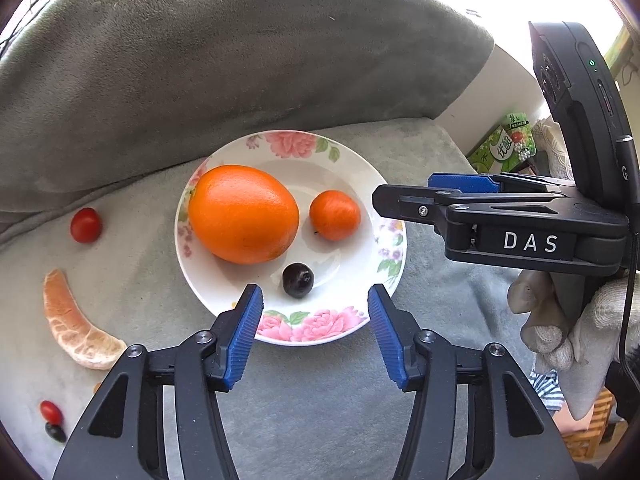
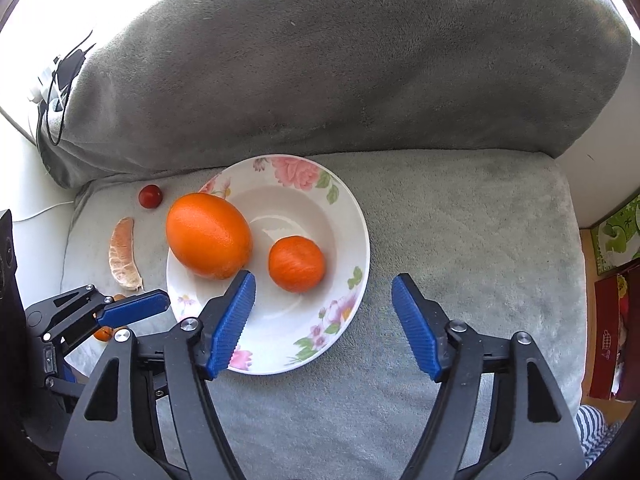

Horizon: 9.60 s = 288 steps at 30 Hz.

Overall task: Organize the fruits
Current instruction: 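Open both grippers to release the mandarin and cherry in the bowl, then move the right gripper to the brown kiwi while the left approaches another dark cherry, then close the right gripper on the brown kiwi while the left grasps the dark cherry, then carry the kiwi over the plate with the right gripper while the left carries the cherry there, then open both grippers to drop the kiwi and cherry onto the plate, then move both grippers toward the peeled pink pomelo segment on the fleece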

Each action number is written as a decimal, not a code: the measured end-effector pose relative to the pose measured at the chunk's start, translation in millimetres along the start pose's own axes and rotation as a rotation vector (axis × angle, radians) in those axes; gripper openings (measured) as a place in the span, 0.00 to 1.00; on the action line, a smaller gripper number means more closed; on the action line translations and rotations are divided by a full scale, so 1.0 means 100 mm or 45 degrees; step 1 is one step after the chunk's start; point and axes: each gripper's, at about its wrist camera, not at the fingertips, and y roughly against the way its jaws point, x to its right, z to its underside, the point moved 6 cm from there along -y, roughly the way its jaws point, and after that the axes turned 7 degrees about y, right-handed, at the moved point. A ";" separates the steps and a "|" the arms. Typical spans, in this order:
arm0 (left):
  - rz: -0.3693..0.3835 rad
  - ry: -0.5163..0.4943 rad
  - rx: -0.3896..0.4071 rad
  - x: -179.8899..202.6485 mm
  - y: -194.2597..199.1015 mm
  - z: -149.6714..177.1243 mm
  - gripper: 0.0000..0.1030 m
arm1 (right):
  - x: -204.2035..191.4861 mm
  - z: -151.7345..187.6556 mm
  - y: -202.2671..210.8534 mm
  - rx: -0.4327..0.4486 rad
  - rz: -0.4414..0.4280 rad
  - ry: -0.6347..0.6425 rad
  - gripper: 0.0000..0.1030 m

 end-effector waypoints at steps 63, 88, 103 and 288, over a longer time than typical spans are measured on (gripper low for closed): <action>-0.305 0.553 0.136 -2.25 1.01 1.10 0.46 | -2.13 0.29 -0.32 -0.114 -0.344 0.438 0.76; -0.276 0.561 0.043 -2.46 0.69 1.17 0.30 | -2.60 0.59 -0.77 -0.288 -0.419 0.530 0.48; -0.274 0.540 0.030 -2.45 0.57 1.09 0.21 | -2.68 0.61 -0.91 -0.320 -0.409 0.549 0.34; -0.153 0.318 0.155 -1.53 0.60 0.13 0.61 | -1.44 -0.21 -0.08 0.119 -0.132 0.290 0.84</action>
